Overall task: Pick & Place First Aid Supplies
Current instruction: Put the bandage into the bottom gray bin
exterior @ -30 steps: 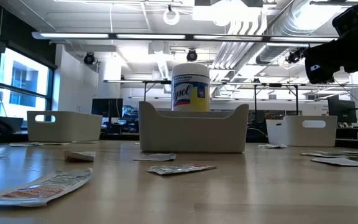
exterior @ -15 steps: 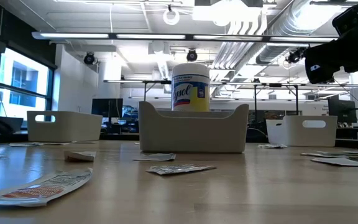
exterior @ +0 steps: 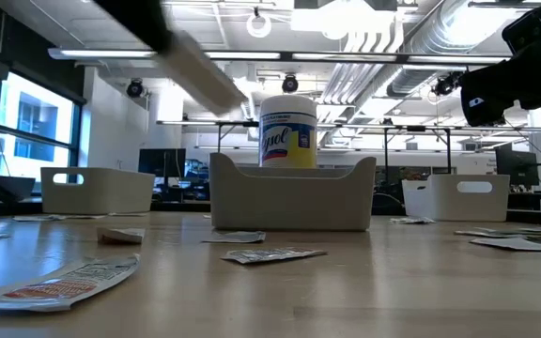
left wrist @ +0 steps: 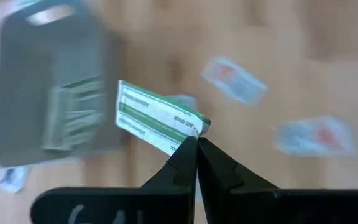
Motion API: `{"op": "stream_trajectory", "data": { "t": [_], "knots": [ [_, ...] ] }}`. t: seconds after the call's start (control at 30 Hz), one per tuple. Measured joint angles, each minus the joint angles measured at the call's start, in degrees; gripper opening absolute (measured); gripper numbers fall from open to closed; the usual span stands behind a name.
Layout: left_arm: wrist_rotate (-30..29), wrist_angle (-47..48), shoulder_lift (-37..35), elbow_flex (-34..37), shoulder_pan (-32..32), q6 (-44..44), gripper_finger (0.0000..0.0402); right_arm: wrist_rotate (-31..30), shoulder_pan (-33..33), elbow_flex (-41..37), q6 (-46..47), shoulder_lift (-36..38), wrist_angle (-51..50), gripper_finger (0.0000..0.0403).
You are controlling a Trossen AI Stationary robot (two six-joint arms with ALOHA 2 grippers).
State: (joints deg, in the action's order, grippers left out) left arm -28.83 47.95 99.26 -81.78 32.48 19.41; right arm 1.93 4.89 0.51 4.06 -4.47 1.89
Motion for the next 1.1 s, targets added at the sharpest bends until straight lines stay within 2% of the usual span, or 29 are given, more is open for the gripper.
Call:
{"op": "stream_trajectory", "data": {
  "t": [0.1, 0.27, 0.47, 0.7, 0.8, 1.1],
  "knots": [
    [0.9, 0.01, 0.28, -0.02, -7.1, -2.94, 0.0005, 0.02, 0.0, 0.0, 0.01, 0.0, 0.0, 0.0005],
    [6.01, -0.56, 2.51, -0.04, -17.59, -7.64, 0.0005, 0.0, -0.01, 0.0, 0.01, 0.0, 0.0, 0.0005],
    [10.39, -1.51, 5.85, -0.04, -25.49, -7.76, 0.0005, 0.0, 0.0, 0.0, -0.01, -0.02, 0.0, 0.0005],
    [11.66, -2.06, 7.55, -0.06, -27.34, -8.8, 0.0006, 0.0, -0.01, 0.0, 0.0, -0.01, 0.0, 0.0005],
    [13.44, -2.79, 7.52, -0.07, -27.23, -8.12, 0.002, 0.0, -0.01, 0.0, -0.01, 0.0, 0.0, 0.0005],
    [14.42, -3.32, 5.79, -1.58, -27.25, -7.14, 0.0139, 0.41, -0.01, 0.0, 1.11, -0.02, -0.13, 0.0005]
  ]
}}
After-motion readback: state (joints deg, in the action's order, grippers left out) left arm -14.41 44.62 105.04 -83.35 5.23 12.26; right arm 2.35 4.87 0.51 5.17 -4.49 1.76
